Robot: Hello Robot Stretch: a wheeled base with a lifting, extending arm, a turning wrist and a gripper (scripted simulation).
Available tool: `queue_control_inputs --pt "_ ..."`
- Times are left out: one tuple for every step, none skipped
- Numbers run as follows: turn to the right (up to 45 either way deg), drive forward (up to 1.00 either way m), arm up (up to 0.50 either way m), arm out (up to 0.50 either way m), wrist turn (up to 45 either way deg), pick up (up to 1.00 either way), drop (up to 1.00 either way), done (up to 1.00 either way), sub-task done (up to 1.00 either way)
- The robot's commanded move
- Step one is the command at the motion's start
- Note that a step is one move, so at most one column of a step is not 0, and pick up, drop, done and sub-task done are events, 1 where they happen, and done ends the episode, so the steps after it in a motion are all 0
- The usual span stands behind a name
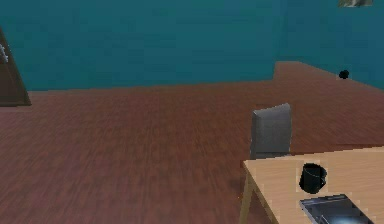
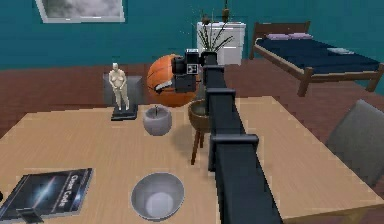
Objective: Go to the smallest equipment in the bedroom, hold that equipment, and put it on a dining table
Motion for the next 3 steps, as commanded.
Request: queue_control_inputs --pt "0.0 0.00 0.02 0.00 0.0 0.00 0.00 0.00 0.00" --pt "0.0 0.00 0.00 0.00 -45.0 0.00 0.00 0.00 0.00" --pt "0.0 0.00 0.00 0.00 -45.0 0.00 0.00 0.00 0.00"
